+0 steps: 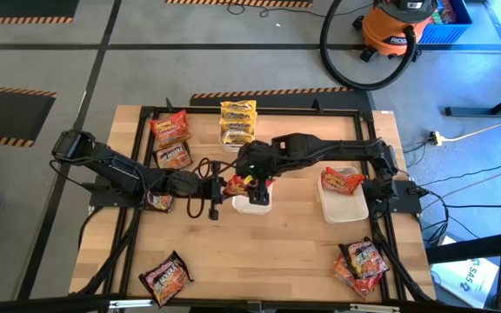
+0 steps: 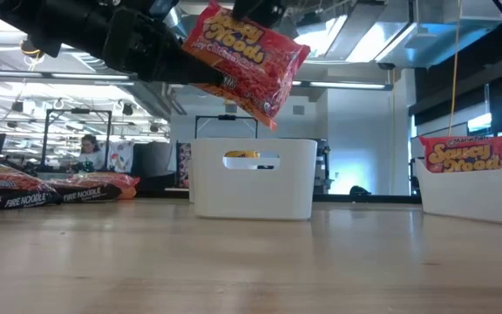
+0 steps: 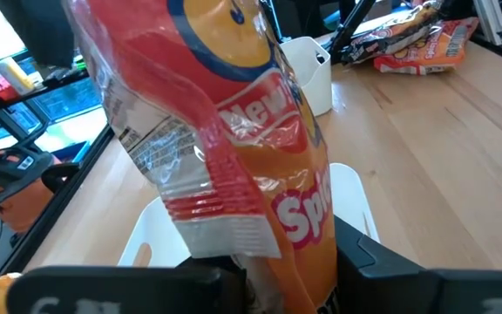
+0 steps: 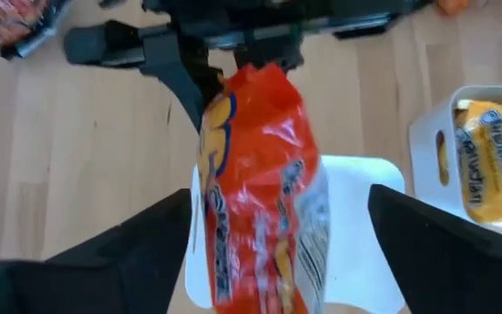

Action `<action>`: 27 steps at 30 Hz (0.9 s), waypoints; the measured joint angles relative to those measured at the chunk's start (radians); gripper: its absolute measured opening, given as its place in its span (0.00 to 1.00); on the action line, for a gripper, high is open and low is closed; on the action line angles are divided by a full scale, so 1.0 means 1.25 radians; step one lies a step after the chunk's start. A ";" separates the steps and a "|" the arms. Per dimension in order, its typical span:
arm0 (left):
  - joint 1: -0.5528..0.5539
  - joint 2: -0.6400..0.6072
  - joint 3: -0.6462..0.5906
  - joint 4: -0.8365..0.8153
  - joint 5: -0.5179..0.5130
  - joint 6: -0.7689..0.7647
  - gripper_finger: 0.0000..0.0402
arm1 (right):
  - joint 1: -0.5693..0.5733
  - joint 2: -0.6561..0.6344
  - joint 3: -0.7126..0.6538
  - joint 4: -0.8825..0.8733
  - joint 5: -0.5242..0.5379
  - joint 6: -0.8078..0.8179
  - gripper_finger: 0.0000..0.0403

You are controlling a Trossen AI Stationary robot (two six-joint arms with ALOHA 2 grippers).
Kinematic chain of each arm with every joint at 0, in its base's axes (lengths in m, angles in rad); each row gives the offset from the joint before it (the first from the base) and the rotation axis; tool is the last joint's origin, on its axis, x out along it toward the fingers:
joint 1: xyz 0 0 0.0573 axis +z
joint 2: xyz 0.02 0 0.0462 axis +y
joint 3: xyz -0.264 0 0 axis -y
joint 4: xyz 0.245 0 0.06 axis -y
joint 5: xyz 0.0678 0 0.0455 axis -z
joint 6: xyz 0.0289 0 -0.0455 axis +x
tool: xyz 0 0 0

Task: Sort Maruchan noodles
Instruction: Put the orange noodle pack into the bottom right white bin

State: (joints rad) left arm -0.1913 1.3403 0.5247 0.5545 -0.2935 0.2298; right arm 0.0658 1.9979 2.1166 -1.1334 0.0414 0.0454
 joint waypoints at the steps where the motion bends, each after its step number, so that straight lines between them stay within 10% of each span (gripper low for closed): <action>1: 0.000 0.000 0.000 0.000 0.000 0.000 0.16 | -0.001 0.009 -0.001 -0.001 0.000 -0.002 0.81; 15: -0.004 0.000 0.000 0.010 -0.002 0.010 0.16 | 0.006 0.081 -0.001 -0.028 -0.016 -0.040 0.76; 27: -0.004 0.000 0.000 0.001 -0.005 -0.012 0.21 | 0.006 0.080 -0.001 -0.038 -0.049 -0.041 0.25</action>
State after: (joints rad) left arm -0.1967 1.3403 0.5251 0.5556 -0.2993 0.2150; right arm 0.0727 2.0982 2.1151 -1.1812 -0.0196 -0.0061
